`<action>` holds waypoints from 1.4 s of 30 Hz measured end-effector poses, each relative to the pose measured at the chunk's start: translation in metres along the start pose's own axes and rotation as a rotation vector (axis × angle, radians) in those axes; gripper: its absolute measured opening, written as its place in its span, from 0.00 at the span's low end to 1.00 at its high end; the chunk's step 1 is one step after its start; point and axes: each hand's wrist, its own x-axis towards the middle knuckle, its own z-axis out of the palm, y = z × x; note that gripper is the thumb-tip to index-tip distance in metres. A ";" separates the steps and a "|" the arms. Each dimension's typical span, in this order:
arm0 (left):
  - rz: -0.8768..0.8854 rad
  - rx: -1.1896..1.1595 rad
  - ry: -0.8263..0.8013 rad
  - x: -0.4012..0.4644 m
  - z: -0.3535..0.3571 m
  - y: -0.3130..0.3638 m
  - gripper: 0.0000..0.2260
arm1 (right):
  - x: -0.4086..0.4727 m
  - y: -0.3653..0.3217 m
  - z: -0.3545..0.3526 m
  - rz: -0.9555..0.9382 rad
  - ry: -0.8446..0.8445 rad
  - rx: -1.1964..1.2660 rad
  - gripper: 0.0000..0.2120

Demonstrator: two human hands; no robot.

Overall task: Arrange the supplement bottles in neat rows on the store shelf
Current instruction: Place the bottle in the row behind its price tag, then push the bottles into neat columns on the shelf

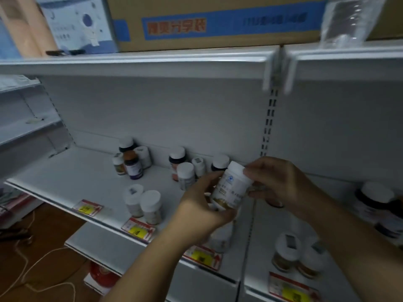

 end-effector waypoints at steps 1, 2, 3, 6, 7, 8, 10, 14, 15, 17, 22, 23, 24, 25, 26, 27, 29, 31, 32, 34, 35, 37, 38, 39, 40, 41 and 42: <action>0.018 0.011 0.013 0.003 -0.012 -0.007 0.27 | 0.008 0.000 0.012 -0.003 0.017 0.010 0.04; 0.035 0.024 0.029 0.006 -0.025 -0.014 0.28 | 0.016 0.000 0.027 -0.013 0.033 0.000 0.05; 0.046 0.034 0.040 0.009 -0.040 -0.022 0.29 | 0.025 0.000 0.042 -0.028 0.045 -0.025 0.05; 0.051 0.014 0.044 0.023 -0.097 -0.045 0.29 | 0.059 -0.002 0.099 -0.097 0.079 -0.115 0.03; 0.035 -0.019 0.069 0.029 -0.119 -0.052 0.26 | 0.073 -0.001 0.117 -0.132 0.118 -0.169 0.03; 0.010 -0.057 0.124 0.036 -0.141 -0.060 0.23 | 0.087 0.000 0.132 -0.177 0.169 -0.247 0.04; -0.040 -0.153 0.272 0.049 -0.183 -0.076 0.13 | 0.114 0.007 0.160 -0.262 0.229 -0.430 0.06; -0.112 -0.203 0.266 0.064 -0.226 -0.107 0.08 | 0.155 0.037 0.199 -0.193 0.155 -0.663 0.11; -0.146 -0.184 0.233 0.066 -0.229 -0.116 0.09 | 0.161 0.045 0.205 -0.137 0.110 -0.719 0.13; -0.224 -0.135 0.180 0.068 -0.231 -0.134 0.10 | 0.168 0.061 0.212 -0.026 0.017 -0.791 0.15; -0.267 -0.097 0.087 0.076 -0.228 -0.158 0.07 | 0.165 0.080 0.215 0.056 -0.019 -0.787 0.16; -0.256 -0.097 0.074 0.078 -0.226 -0.158 0.08 | 0.163 0.081 0.214 0.054 -0.019 -0.770 0.15; -0.245 -0.095 0.060 0.080 -0.225 -0.158 0.08 | 0.161 0.083 0.214 0.054 -0.025 -0.750 0.14; -0.231 -0.092 0.045 0.082 -0.223 -0.156 0.08 | 0.159 0.084 0.214 0.054 -0.036 -0.738 0.13; -0.216 -0.085 0.034 0.084 -0.222 -0.154 0.08 | 0.158 0.084 0.214 0.052 -0.047 -0.741 0.11; -0.198 -0.079 0.027 0.086 -0.221 -0.151 0.08 | 0.157 0.084 0.213 0.040 -0.042 -0.755 0.10; -0.164 -0.062 0.028 0.089 -0.219 -0.144 0.09 | 0.156 0.074 0.199 -0.046 0.141 -0.809 0.09; -0.129 -0.056 0.042 0.092 -0.219 -0.135 0.11 | 0.156 0.057 0.161 -0.103 0.523 -0.869 0.11; -0.116 -0.062 0.055 0.092 -0.218 -0.131 0.12 | 0.155 0.048 0.138 -0.058 0.655 -0.900 0.13; -0.097 -0.084 0.068 0.092 -0.214 -0.125 0.12 | 0.152 0.040 0.096 0.213 0.668 -0.995 0.19; -0.089 -0.079 0.066 0.092 -0.210 -0.121 0.12 | 0.151 0.041 0.085 0.332 0.582 -1.082 0.21; -0.071 -0.020 0.045 0.090 -0.202 -0.114 0.11 | 0.153 0.052 0.080 0.411 0.412 -1.224 0.24; -0.058 0.020 0.027 0.090 -0.199 -0.109 0.11 | 0.154 0.056 0.082 0.390 0.380 -1.244 0.25; -0.047 0.053 0.014 0.089 -0.196 -0.105 0.11 | 0.154 0.057 0.084 0.362 0.378 -1.256 0.24; -0.030 0.076 0.009 0.088 -0.193 -0.100 0.11 | 0.155 0.053 0.084 0.328 0.403 -1.262 0.23; -0.004 0.089 0.014 0.087 -0.192 -0.094 0.11 | 0.153 0.044 0.084 0.288 0.466 -1.244 0.22; 0.024 0.091 0.029 0.086 -0.190 -0.088 0.12 | 0.150 0.032 0.081 0.236 0.557 -1.196 0.21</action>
